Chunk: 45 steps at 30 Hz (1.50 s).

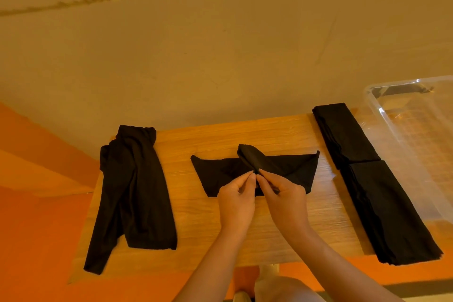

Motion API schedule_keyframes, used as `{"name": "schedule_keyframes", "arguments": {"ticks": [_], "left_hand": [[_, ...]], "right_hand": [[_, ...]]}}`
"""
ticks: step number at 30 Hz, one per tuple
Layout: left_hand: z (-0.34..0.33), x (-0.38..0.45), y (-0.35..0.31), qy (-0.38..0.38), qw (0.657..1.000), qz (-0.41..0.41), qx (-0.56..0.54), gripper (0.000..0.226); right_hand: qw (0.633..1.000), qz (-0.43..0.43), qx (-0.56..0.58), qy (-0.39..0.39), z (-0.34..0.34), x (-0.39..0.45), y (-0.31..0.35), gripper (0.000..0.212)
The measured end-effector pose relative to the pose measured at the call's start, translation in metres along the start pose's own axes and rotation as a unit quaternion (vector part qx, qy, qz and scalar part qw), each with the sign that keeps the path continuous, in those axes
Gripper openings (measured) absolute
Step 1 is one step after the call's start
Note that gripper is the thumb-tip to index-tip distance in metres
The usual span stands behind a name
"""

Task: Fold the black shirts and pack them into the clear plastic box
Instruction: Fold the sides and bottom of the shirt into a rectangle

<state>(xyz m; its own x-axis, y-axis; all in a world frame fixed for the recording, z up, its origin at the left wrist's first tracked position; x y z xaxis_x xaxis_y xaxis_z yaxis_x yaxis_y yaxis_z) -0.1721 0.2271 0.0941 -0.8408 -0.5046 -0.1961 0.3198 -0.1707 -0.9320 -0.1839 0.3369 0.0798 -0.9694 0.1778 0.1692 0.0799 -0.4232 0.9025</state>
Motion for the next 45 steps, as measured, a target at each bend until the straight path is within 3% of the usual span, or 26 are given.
{"name": "schedule_keyframes", "arguments": {"ticks": [6,12,16,18,23,25,28,32,38,45], "left_hand": [[0.002,-0.011,-0.002,0.013,0.998,0.048,-0.037,0.019],[0.0,-0.022,0.002,0.031,0.986,0.135,-0.09,0.031],[0.0,-0.018,0.007,0.089,0.967,0.192,-0.138,0.042],[0.002,-0.015,0.007,0.119,0.958,0.206,-0.162,0.046],[0.002,-0.001,0.005,0.171,0.946,0.23,-0.155,0.051],[-0.001,0.005,0.004,0.189,0.949,0.224,-0.119,0.044],[-0.007,0.025,0.006,0.165,0.971,0.173,0.002,0.025],[-0.012,0.074,0.019,0.083,0.98,0.086,0.159,0.025],[-0.043,0.137,0.025,0.117,0.942,-0.008,0.315,0.043],[-0.064,0.16,0.031,0.181,0.875,-0.091,0.44,0.034]], "right_hand": [[0.998,0.043,-0.04,-0.003,-0.005,-0.01,-0.005,0.025],[0.999,0.009,-0.022,0.044,-0.004,-0.012,-0.009,0.038],[0.997,-0.008,-0.009,0.078,0.002,-0.004,-0.015,0.026],[0.995,0.047,-0.043,0.074,0.004,0.002,-0.016,0.023],[0.964,0.186,-0.183,0.041,0.006,0.012,-0.023,0.04],[0.964,0.188,-0.186,0.026,0.008,0.015,-0.024,0.031],[0.985,0.111,-0.128,0.012,0.014,0.022,-0.028,0.011],[0.998,0.026,-0.026,0.046,0.024,0.028,-0.027,0.022],[0.997,0.016,0.028,0.069,0.036,0.034,-0.031,0.023],[0.996,0.032,0.039,0.077,0.044,0.037,-0.035,0.018]]}}
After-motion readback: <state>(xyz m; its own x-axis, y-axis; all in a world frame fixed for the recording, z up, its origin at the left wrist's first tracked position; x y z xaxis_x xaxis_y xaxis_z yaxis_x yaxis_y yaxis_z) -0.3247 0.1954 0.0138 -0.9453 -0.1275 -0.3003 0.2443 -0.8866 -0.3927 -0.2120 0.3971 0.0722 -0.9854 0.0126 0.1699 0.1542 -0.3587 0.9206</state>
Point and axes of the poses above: each hand's wrist, its own x-axis towards the middle knuckle, its own z-axis out of the back of the hand, y = z × x, the point moved 3 cm from there along x, towards the middle knuckle, and after that the axes turned 9 degrees about -y, right-handed, at the moved point
